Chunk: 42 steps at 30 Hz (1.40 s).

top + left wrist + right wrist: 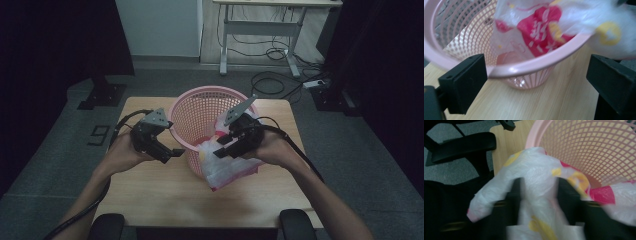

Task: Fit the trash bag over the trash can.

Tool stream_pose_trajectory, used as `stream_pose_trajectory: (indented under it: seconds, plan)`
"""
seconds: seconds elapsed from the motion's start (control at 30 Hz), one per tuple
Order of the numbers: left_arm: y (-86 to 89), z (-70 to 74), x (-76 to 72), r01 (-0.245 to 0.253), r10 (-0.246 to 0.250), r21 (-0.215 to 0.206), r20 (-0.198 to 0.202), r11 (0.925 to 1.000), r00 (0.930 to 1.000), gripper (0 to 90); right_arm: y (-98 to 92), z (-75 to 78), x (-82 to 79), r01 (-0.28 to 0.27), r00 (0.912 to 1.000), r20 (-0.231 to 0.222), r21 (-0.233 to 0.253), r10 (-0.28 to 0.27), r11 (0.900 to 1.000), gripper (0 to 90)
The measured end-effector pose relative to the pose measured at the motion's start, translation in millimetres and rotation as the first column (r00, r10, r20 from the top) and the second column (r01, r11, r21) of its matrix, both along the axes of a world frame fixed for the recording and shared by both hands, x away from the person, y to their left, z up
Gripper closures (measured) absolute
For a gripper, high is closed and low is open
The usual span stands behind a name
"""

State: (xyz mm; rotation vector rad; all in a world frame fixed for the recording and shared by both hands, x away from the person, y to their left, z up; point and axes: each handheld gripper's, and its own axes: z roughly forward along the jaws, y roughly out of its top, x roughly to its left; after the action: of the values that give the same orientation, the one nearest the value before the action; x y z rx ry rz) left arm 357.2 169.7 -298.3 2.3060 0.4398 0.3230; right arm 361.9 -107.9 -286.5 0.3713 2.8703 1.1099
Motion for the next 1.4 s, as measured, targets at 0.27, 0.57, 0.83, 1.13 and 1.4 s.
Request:
stream_pose_trajectory:
  seconds: [0.27,0.57,0.83,1.13,1.4]
  plan:
    - [-15.4,18.3,-3.4,0.080,-0.080,-0.033,0.021,0.9962,0.9966,14.4,13.3,16.4,8.9,0.002,0.9996,0.026,0.055,-0.004,0.999,89.0]
    - [-35.9,15.9,15.8,0.120,-0.120,0.003,-0.012,0.9928,0.9927,31.5,45.9,25.0,39.8,0.029,0.9989,0.034,0.071,-0.032,0.997,88.3]
    - [-46.1,9.4,28.3,0.179,-0.178,-0.001,-0.108,0.9839,0.9781,78.5,31.5,25.0,40.6,0.094,0.9937,0.059,0.027,-0.095,0.995,60.8]
    - [-39.6,5.8,38.6,0.101,-0.097,0.014,-0.152,0.9948,0.9835,86.4,-16.2,41.0,15.5,0.103,0.9930,0.055,0.027,-0.105,0.994,49.6]
    - [-36.4,2.9,40.1,0.070,-0.069,0.000,-0.158,0.9975,0.9851,79.9,-18.9,23.4,-0.4,0.025,0.9994,0.024,0.017,-0.026,1.000,50.3]
